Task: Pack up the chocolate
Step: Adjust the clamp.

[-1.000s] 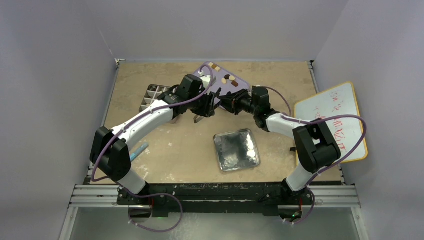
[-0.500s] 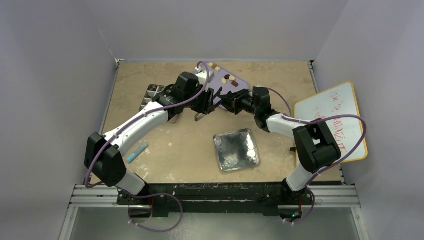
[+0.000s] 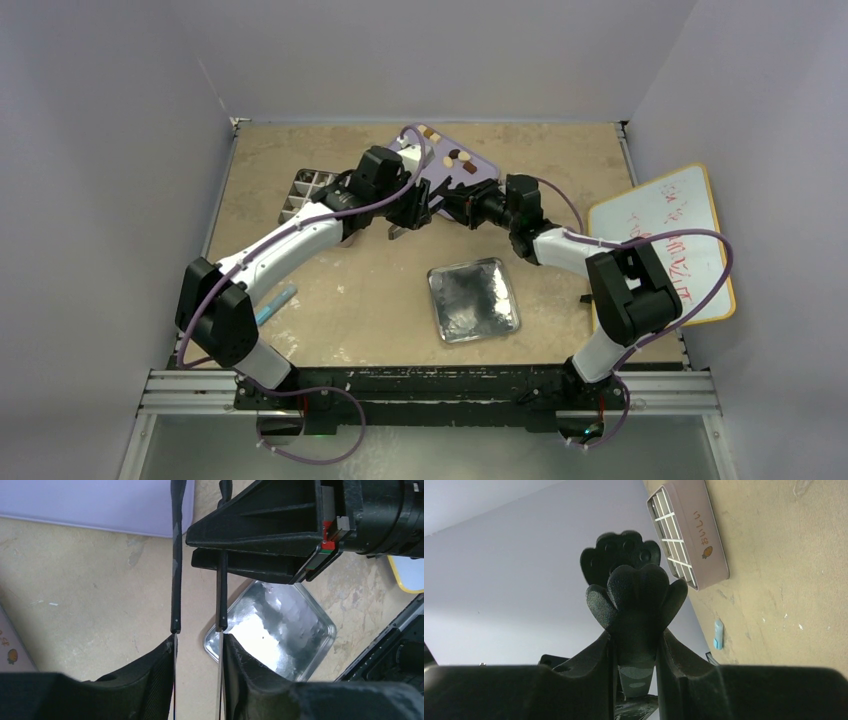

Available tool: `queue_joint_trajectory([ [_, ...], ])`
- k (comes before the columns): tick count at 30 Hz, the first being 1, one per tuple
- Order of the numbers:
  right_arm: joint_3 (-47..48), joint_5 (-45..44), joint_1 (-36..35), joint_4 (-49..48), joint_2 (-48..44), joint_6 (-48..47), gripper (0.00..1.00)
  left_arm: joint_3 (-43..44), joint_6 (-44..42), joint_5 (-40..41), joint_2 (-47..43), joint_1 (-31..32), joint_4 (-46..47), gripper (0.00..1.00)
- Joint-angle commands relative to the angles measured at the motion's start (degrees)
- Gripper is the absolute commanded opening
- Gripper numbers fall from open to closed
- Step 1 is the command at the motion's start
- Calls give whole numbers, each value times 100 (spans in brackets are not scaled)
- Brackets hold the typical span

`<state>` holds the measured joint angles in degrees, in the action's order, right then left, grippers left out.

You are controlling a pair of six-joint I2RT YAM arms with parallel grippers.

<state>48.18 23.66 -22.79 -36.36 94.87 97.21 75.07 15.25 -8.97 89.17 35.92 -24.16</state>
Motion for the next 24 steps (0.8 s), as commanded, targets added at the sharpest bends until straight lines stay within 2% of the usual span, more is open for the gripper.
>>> queue_joint_trajectory([
  [1,-140,146,30,-293,-42,155,0,-29,-145,-96,-4,15,405,32],
  [5,-168,158,53,-311,10,154,0,51,-145,-47,-96,16,332,30],
  [7,-164,191,62,-260,31,138,7,50,-153,30,-176,14,311,29],
  [15,-370,-152,290,619,-566,-717,49,645,-206,282,12,17,-175,28],
  [24,-341,-1484,406,2766,-2398,-2701,97,1418,-135,531,915,11,-354,29],
])
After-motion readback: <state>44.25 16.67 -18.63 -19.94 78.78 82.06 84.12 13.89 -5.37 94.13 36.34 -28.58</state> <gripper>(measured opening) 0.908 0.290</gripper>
